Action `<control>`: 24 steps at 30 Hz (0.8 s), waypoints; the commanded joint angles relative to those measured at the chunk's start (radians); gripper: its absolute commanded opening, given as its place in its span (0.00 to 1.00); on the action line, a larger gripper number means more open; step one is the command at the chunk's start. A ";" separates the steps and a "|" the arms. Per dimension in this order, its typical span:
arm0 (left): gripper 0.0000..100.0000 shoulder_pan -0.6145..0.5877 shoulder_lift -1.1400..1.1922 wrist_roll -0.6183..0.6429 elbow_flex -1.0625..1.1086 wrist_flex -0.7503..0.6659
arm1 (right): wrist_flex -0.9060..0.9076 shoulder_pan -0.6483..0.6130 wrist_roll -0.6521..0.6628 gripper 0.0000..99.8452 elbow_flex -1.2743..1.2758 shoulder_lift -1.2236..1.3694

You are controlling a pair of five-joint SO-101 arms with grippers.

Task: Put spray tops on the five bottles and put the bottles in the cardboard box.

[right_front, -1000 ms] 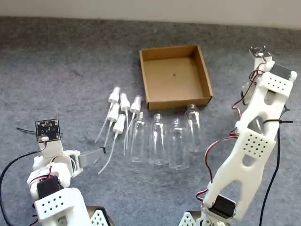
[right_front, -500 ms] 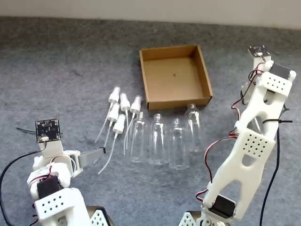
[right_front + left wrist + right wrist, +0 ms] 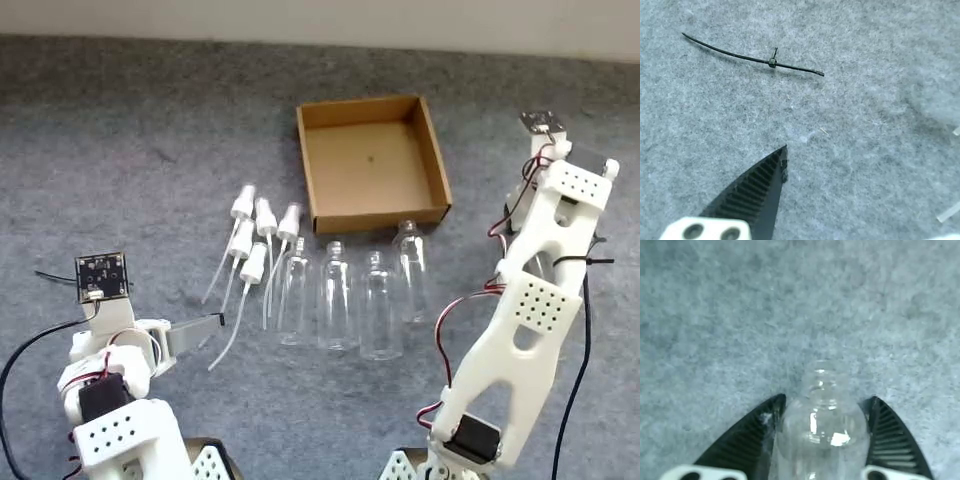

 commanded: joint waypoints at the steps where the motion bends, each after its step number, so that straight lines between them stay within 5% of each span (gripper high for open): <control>1: 0.58 0.015 -0.008 0.005 0.015 0.005 | 0.041 0.018 0.008 0.22 -0.042 -0.048; 14: 0.58 0.015 -0.008 0.005 0.015 0.006 | 0.166 0.016 0.008 0.00 -0.042 -0.177; 24: 0.58 0.013 -0.008 0.005 0.015 0.008 | 0.200 0.035 0.008 0.00 -0.042 -0.252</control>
